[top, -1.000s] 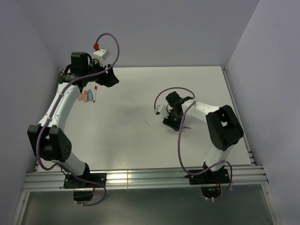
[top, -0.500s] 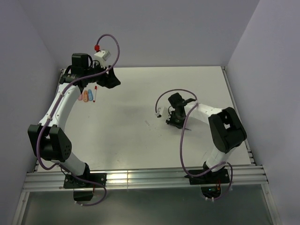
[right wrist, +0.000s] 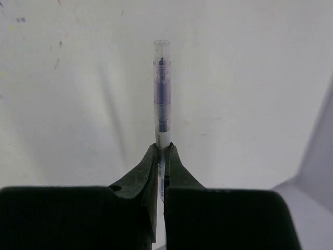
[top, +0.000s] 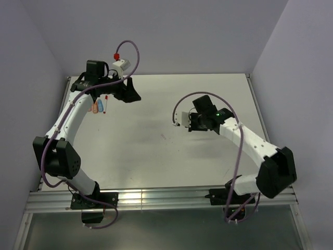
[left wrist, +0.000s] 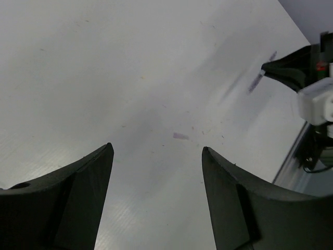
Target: Insert the pens into the pen caps
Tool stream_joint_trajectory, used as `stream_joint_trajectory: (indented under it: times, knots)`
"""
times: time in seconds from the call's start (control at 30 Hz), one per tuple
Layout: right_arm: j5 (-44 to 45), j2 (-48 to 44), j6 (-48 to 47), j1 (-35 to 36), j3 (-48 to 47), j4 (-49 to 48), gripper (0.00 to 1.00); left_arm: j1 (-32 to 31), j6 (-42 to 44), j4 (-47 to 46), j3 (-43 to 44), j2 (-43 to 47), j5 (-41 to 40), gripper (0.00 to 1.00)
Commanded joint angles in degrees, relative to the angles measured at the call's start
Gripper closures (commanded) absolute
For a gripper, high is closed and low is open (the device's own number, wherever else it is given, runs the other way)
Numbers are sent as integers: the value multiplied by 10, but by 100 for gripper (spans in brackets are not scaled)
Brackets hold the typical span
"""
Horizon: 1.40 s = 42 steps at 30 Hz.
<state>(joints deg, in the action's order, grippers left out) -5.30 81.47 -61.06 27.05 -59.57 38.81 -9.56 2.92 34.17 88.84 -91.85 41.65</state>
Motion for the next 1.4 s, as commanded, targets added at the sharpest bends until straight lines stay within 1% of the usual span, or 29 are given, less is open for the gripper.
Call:
stream_joint_trajectory:
  times: [0.0,0.03,0.07,0.13,0.17,0.3,0.4,0.47,0.6,0.7,0.73,0.83,0.93,0.97,1.03,1.07,1.13,1.23,1.27,1.3,1.37]
  knots:
    - [14,-77,-65,53,-37,15,100,-45,32,75,30,-15,49,26]
    - [20,-87,-71,67,-38,17,100,-55,39,87,32,-18,54,26]
    - [34,-102,-77,94,-37,19,100,-80,42,111,34,-23,73,26]
    - [50,-114,-99,118,-32,15,100,-105,37,126,33,-32,88,25]
    - [70,-123,-105,141,-23,9,100,-129,35,134,33,-35,98,25]
    - [93,-148,-140,185,-1,-19,100,-185,22,160,30,-57,117,25]
    - [107,-155,-150,215,4,-27,100,-206,17,171,29,-76,149,24]
    - [112,-155,-151,223,4,-29,100,-218,16,180,27,-87,162,24]
    - [112,-154,-148,234,-2,-34,100,-237,-5,169,6,-98,184,24]
    - [105,-152,-137,245,-13,-34,100,-253,-25,136,-7,-100,169,25]
    - [101,-155,-136,251,-16,-33,100,-258,-45,129,-9,-100,169,26]
    - [103,-154,-139,258,-20,-32,100,-267,-56,114,-8,-105,168,30]
    - [106,-149,-147,265,-20,-32,100,-274,-57,115,-2,-112,172,35]
    - [105,-149,-149,267,-20,-32,100,-275,-58,113,-6,-113,172,40]
    - [105,-148,-147,268,-22,-31,100,-276,-66,106,-13,-111,173,47]
    - [107,-147,-150,268,-22,-32,100,-276,-67,104,-18,-110,173,52]
    - [107,-148,-151,269,-20,-33,100,-276,-64,110,-18,-112,183,57]
    - [103,-148,-151,270,-21,-34,100,-279,-63,112,-22,-115,188,68]
    - [101,-149,-152,270,-22,-34,100,-279,-66,109,-24,-116,194,86]
    - [101,-149,-153,270,-22,-36,100,-279,-69,109,-27,-117,193,99]
    - [106,-149,-139,270,-23,-50,100,-278,-75,99,-43,-110,193,100]
